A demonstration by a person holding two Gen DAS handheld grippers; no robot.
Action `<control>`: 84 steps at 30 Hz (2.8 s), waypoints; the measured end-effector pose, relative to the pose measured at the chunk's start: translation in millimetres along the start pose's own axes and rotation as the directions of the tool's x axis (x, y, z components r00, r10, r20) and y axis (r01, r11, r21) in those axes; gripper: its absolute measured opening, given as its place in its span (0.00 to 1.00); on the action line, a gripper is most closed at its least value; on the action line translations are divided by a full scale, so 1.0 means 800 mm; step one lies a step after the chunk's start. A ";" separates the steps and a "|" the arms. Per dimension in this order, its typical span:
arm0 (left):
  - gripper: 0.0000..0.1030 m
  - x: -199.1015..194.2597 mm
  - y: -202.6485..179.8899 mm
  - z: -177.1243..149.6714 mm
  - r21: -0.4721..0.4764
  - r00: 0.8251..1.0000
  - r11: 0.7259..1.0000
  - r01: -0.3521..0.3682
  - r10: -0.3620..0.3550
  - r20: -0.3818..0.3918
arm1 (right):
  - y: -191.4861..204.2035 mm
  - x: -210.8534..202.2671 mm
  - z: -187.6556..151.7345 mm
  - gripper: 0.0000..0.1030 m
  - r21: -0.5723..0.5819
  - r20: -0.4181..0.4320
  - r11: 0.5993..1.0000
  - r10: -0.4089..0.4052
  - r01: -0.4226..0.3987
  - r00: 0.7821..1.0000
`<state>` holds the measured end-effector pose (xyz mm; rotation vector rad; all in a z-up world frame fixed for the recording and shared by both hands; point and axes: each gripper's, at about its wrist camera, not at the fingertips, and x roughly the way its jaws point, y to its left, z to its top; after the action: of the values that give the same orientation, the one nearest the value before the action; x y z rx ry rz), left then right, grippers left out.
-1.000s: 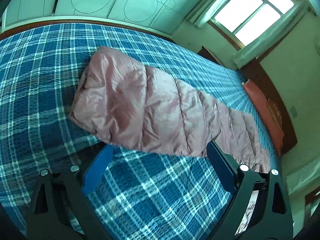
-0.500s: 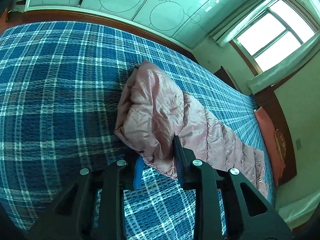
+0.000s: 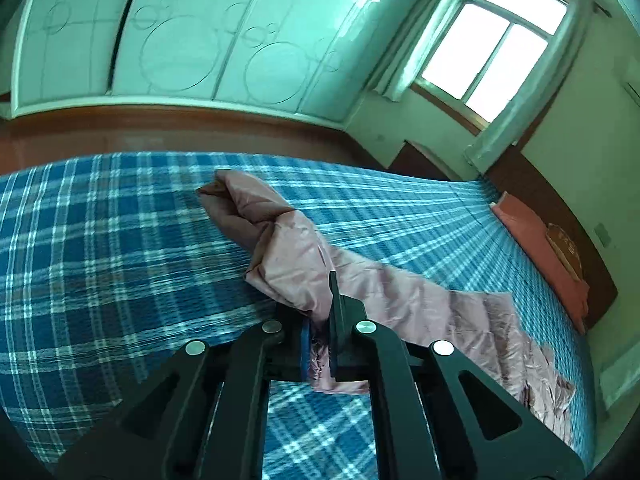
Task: Fold large clothes
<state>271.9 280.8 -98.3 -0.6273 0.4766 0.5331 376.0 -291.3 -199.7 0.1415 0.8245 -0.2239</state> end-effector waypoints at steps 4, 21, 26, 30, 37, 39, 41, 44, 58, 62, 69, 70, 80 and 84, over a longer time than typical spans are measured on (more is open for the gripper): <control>0.05 -0.007 -0.095 -0.018 0.168 0.995 0.981 0.095 -0.098 0.008 | 0.001 0.000 -0.001 0.78 0.001 0.000 1.000 0.001 -0.001 1.000; 0.05 -0.047 -0.396 -0.286 0.643 0.922 0.661 0.388 -0.273 -0.275 | -0.001 -0.001 0.000 0.78 0.007 0.004 1.000 0.007 -0.007 1.000; 0.06 -0.049 -0.434 -0.343 0.691 0.908 0.589 0.418 -0.254 -0.333 | -0.001 -0.002 -0.001 0.78 0.009 0.005 1.000 0.010 -0.010 1.000; 0.20 -0.058 -0.443 -0.362 0.711 0.904 0.559 0.427 -0.241 -0.354 | -0.003 -0.002 -0.001 0.78 0.015 0.005 1.000 0.015 -0.015 1.000; 0.51 -0.087 -0.412 -0.338 0.679 0.890 0.578 0.453 -0.258 -0.375 | -0.004 -0.004 0.003 0.78 0.025 -0.002 0.999 0.026 -0.025 1.000; 0.52 -0.094 -0.398 -0.324 0.664 0.886 0.588 0.462 -0.266 -0.380 | -0.006 -0.012 0.006 0.78 0.033 -0.001 0.999 0.032 -0.032 0.999; 0.58 -0.099 -0.384 -0.308 0.649 0.884 0.602 0.465 -0.275 -0.377 | -0.007 -0.026 0.007 0.78 0.049 0.018 0.998 0.037 -0.038 0.999; 0.62 -0.103 -0.363 -0.285 0.632 0.879 0.614 0.474 -0.290 -0.378 | 0.005 -0.060 0.016 0.78 0.046 0.074 0.996 0.071 -0.074 0.995; 0.63 -0.050 -0.248 -0.189 0.615 0.958 0.739 0.275 -0.162 -0.235 | 0.092 0.000 0.036 0.30 0.056 -0.117 0.965 0.262 -0.257 0.958; 0.63 -0.038 -0.231 -0.169 0.605 0.967 0.759 0.243 -0.141 -0.212 | 0.084 -0.031 0.051 0.15 -0.006 -0.039 0.973 0.229 -0.229 0.973; 0.63 -0.018 -0.227 -0.155 0.597 0.971 0.770 0.225 -0.123 -0.206 | -0.008 -0.033 0.064 0.15 0.042 -0.015 0.997 0.060 -0.060 0.998; 0.63 -0.015 -0.228 -0.156 0.602 0.971 0.767 0.224 -0.120 -0.209 | -0.021 -0.029 0.064 0.15 0.058 -0.024 0.998 0.040 -0.038 0.999; 0.63 -0.003 -0.228 -0.162 0.607 0.973 0.768 0.206 -0.095 -0.210 | 0.006 -0.026 0.063 0.57 0.186 -0.007 0.952 0.248 -0.242 0.969; 0.63 0.002 -0.221 -0.156 0.587 0.975 0.786 0.193 -0.084 -0.208 | 0.043 -0.005 0.062 0.58 0.146 -0.064 0.953 0.276 -0.264 0.959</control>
<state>346.3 78.0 -114.1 -0.0813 0.7195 0.1581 417.5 -267.8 -162.3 0.3922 0.8633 -0.0156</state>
